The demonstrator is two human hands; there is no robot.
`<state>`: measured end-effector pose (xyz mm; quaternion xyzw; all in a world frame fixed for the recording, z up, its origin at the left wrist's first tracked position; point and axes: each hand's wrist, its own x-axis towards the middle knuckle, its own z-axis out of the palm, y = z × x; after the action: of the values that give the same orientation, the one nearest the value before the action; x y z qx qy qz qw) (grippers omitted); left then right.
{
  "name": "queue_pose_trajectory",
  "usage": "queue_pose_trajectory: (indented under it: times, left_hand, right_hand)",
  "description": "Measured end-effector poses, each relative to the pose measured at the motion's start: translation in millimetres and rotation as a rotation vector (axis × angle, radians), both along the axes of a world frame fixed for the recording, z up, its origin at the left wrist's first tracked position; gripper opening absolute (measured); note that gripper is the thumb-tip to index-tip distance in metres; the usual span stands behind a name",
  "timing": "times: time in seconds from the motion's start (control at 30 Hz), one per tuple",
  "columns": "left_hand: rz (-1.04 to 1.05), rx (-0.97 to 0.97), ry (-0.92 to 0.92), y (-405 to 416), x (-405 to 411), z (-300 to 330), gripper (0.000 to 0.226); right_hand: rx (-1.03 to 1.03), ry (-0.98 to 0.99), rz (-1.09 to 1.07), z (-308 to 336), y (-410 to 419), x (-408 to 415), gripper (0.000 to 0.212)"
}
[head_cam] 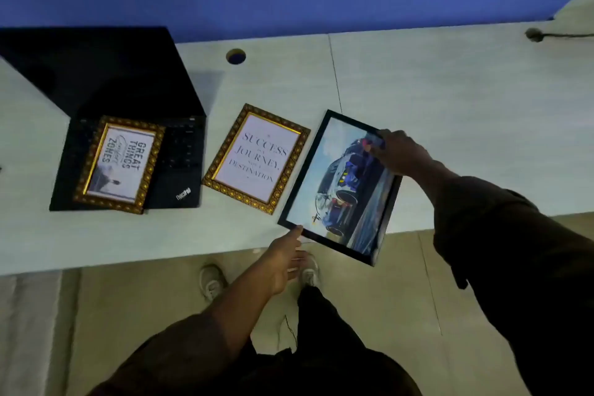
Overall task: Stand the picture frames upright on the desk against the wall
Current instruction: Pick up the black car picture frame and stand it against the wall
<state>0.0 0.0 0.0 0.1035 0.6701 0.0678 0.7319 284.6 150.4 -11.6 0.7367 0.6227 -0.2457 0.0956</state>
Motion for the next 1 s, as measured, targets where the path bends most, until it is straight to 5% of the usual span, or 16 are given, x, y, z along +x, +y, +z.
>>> queue_pose_trajectory:
  times: [0.13, 0.3, 0.53, 0.7, 0.83, 1.0]
  left_hand:
    - [0.009, -0.081, -0.008, -5.1, 28.3, -4.0, 0.043]
    - [0.115, -0.091, -0.074, 6.8, 51.4, -5.9, 0.039]
    - [0.206, -0.138, -0.125, 1.8, 69.7, -2.2, 0.076]
    - [0.215, -0.136, -0.173, -8.5, 72.3, 15.2, 0.059]
    - [0.225, -0.061, -0.16, -13.2, 58.5, 29.4, 0.088]
    - [0.273, 0.074, -0.092, -16.3, 8.2, 56.2, 0.068]
  right_hand:
    - [0.023, 0.005, -0.096, -2.4, 15.1, 17.6, 0.079]
    - [-0.002, 0.039, -0.05, -21.8, 26.8, 22.9, 0.077]
    - [0.086, 0.045, -0.117, -28.2, 19.4, 9.4, 0.076]
    - [0.173, 0.059, -0.134, -11.0, 12.1, 8.6, 0.067]
    - [0.233, 0.083, -0.142, 14.2, 7.4, -3.5, 0.066]
    - [0.322, 0.121, -0.124, 51.6, -0.5, -44.7, 0.065]
